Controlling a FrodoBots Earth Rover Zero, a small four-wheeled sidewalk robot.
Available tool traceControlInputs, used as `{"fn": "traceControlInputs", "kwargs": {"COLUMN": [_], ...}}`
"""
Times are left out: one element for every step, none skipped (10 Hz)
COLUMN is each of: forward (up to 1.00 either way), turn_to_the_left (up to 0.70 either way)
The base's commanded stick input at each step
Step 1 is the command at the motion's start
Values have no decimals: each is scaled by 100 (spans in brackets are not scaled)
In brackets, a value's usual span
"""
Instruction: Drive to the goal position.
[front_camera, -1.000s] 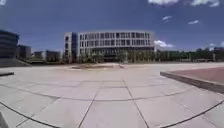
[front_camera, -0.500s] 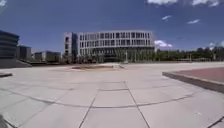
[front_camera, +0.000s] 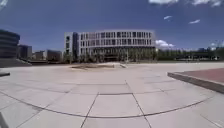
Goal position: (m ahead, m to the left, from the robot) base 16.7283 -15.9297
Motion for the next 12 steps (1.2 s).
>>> {"fn": "traceControlInputs", "kwargs": {"forward": [50,50,50,50,50,50,50,50,50,50,50,50], "turn_to_the_left": [0,0,0,0,0,0,0,0,0,0,0,0]}}
